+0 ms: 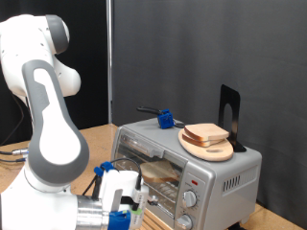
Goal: Make a piece of toast with the oven
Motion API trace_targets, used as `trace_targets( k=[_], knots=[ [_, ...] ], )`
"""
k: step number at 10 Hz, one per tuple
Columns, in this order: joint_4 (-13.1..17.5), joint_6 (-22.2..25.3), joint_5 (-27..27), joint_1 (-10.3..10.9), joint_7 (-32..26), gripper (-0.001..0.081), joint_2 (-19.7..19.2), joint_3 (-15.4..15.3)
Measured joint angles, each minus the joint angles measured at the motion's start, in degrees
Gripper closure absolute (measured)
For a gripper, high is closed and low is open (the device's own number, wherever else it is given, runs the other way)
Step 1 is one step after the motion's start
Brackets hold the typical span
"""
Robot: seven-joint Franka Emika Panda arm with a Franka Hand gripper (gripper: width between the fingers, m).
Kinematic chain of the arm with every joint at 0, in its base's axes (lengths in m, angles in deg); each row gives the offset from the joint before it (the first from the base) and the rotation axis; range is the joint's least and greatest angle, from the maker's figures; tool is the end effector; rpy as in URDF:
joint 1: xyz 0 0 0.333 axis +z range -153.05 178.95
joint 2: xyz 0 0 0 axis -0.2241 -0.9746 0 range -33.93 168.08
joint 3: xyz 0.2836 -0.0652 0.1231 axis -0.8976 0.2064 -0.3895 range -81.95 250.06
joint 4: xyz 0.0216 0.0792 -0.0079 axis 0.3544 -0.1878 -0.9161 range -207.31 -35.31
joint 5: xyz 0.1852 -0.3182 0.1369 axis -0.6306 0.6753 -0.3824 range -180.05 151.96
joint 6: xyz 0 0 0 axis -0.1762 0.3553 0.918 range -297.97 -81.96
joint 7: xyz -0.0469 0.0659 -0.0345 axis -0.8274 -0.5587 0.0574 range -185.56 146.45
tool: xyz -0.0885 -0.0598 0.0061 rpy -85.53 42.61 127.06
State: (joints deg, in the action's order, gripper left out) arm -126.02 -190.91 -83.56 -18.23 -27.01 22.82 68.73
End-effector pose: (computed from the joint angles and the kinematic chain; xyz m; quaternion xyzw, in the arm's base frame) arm 0.6477 -0.1321 0.1885 -0.7097 0.3692 0.1026 0.5912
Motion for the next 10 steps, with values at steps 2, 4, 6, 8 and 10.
trace_targets(
  k=[2, 4, 6, 8, 10],
  knots=[
    [1.25, 0.38, 2.04, 0.55, 1.42, 0.0124, -1.62, 0.0],
    [2.34, 0.56, 2.92, 0.88, 1.47, 0.0124, -2.88, 0.0],
    [3.83, 1.49, 3.51, 0.9, 1.47, 0.0124, -3.85, 0.0],
    [4.36, 1.4, 3.56, 0.9, 1.47, 0.0124, -4.05, 0.0],
    [4.16, 1.84, 3.55, 0.89, 1.47, 0.0124, -4.06, -0.01]
  ],
)
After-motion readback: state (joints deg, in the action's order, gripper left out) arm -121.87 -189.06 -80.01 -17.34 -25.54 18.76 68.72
